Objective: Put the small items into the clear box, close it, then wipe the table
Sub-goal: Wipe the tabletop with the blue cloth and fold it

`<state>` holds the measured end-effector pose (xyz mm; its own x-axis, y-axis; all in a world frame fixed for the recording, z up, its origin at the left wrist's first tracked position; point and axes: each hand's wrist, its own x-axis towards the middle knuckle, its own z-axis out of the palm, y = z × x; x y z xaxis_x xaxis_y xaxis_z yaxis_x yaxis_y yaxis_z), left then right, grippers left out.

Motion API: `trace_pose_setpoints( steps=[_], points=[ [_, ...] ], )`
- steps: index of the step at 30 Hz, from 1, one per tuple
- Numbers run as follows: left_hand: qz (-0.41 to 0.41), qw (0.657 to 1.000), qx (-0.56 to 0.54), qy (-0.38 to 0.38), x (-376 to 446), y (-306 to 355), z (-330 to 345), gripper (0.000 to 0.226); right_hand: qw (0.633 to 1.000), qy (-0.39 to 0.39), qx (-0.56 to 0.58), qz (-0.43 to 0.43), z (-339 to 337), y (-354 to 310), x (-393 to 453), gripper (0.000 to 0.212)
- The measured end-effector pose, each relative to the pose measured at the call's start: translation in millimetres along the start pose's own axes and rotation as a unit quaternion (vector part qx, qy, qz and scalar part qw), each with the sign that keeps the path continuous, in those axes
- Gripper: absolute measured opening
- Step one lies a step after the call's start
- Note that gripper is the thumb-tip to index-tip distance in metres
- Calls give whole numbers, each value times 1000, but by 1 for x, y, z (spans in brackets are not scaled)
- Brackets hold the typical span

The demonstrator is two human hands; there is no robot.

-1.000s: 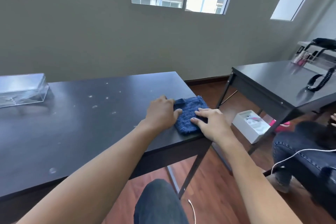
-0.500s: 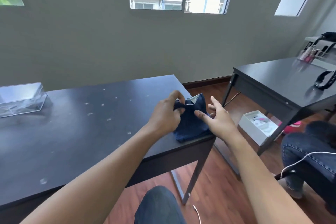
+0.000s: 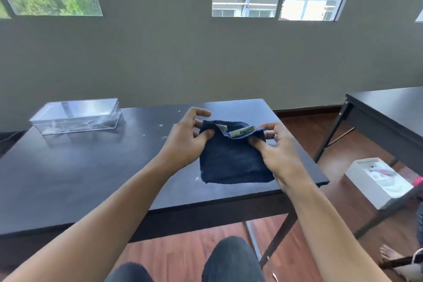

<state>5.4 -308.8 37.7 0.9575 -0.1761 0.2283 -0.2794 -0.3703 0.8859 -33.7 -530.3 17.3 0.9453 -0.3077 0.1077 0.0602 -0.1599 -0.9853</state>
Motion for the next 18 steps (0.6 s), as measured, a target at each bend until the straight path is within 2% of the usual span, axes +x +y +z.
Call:
trace_pose_setpoints(
  steps=[3, 7, 9, 12, 15, 18],
  points=[
    [-16, 995, 75, 62, -9, -23, -31, 26, 990, 7, -138, -34, 39, -5, -3, 19],
    [-35, 986, 115, 116, -22, -52, -67, 26, 964, -22, -244, -103, 91, -5, -13, 28],
    [-47, 982, 139, 120, -27, -67, -81, 26, 931, -46, -340, -122, 112, 1, -22, 48],
    [-39, 983, 144, 105, -36, -87, -100, 24, 855, -56, -458, -238, 129, 11, -33, 75],
    [22, 969, 227, 100, -50, -102, -127, 24, 814, -160, -452, -327, 133, 20, -29, 75],
    [43, 933, 335, 125, -66, -120, -167, 25, 812, -294, -393, -317, 137, 22, -26, 68]
  ],
)
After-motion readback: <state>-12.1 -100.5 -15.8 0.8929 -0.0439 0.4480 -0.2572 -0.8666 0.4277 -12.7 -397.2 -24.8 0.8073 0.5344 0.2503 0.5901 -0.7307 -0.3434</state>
